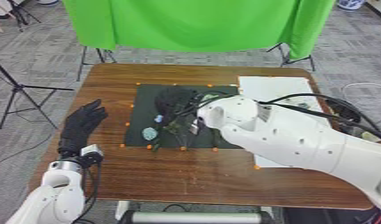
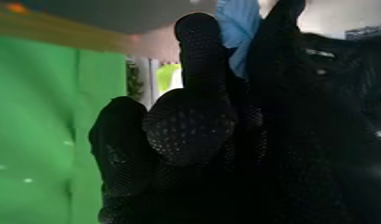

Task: Arrange flowers

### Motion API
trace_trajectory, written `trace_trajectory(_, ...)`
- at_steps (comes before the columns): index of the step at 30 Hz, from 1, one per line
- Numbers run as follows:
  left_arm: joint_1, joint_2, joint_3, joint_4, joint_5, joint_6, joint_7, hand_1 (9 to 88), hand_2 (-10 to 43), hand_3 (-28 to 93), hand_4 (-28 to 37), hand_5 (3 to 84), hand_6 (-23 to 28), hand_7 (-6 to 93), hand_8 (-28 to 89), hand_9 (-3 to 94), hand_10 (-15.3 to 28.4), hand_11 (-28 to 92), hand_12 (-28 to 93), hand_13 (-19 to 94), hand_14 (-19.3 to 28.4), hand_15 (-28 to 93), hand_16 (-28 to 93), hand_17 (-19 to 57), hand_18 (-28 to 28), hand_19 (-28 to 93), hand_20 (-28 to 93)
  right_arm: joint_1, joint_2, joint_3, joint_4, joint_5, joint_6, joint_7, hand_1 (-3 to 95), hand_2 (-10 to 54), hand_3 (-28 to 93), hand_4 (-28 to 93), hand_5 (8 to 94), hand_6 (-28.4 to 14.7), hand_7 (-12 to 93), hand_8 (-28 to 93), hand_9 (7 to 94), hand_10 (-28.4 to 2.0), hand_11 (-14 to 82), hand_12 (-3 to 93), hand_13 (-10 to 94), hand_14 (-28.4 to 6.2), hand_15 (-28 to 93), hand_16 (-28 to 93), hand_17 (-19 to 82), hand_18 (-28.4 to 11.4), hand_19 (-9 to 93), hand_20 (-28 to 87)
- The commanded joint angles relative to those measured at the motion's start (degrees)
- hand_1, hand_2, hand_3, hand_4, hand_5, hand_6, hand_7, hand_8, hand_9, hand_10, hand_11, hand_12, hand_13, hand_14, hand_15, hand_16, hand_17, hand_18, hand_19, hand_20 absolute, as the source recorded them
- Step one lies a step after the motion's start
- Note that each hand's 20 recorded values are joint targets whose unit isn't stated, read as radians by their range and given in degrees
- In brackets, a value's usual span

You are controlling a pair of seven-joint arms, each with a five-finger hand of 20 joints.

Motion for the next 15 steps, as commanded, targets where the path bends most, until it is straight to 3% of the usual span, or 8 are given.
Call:
trace_trajectory(1, -0.70, 0.00, 0.54, 0.63, 0.12, -0.82, -0.21, 17.9, -3.3, 71, -28.3, 47.2, 1.8, 14.9, -7, 45.7, 12.8, 17, 11, 37, 16.5, 17, -1, 6.9, 13.4, 9, 16, -0.22, -0.96, -0.22, 1.75, -1.50, -1.03, 1.58, 56.1, -9.5, 65, -21, 73.6, 4.4, 32, -1, 85.3, -8.8, 6.0, 31.0, 90, -2.0, 59, 34, 62, -12.2, 93, 58)
trace_trajectory(15, -0.74, -0.22, 0.54, 0.66, 0.09, -0.81, -0.06, 17.9, -3.2, 71, -28.3, 47.2, 1.9, 14.8, -7, 45.6, 12.6, 17, 11, 37, 16.5, 17, -1, 6.8, 13.4, 9, 16, -0.81, -0.65, 0.49, 4.01, -2.63, -3.07, 3.01, 55.7, -9.5, 65, -21, 73.0, 4.6, 33, -1, 85.0, -8.7, 6.5, 30.5, 89, -2.1, 59, 34, 62, -12.3, 93, 58)
